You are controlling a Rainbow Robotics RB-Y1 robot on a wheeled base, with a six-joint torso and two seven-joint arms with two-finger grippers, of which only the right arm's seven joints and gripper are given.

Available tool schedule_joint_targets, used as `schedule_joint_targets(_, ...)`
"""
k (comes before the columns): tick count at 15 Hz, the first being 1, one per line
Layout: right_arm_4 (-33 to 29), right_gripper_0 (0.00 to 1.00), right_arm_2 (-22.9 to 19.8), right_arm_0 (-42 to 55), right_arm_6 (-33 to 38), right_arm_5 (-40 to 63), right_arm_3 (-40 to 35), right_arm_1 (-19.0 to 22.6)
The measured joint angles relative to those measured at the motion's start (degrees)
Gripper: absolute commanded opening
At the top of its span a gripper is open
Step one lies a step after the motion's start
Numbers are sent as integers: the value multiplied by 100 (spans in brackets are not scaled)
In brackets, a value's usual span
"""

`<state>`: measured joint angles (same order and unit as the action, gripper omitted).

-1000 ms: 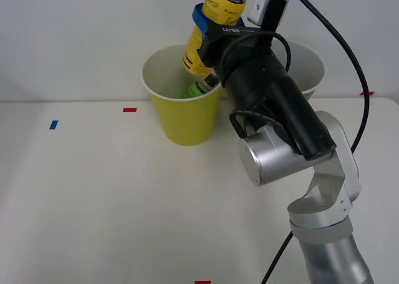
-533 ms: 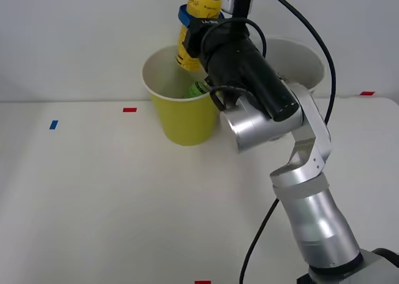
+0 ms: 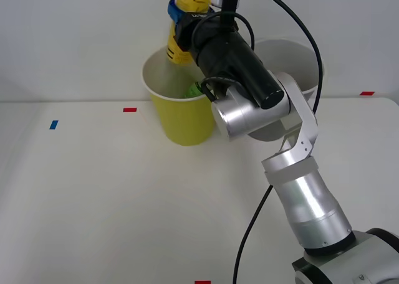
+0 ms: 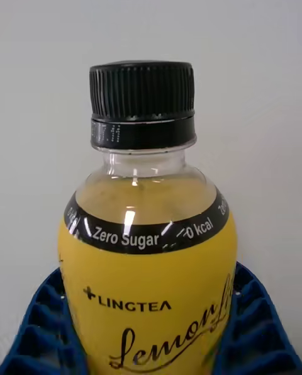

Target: Put cans in the gray bin, plastic bottles in the light green bin

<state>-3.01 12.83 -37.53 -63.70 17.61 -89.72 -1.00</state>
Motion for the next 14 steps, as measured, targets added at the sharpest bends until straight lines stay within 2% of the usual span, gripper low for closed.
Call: schedule_joint_targets(14,-119,100,8,0,105,-212,2,0)
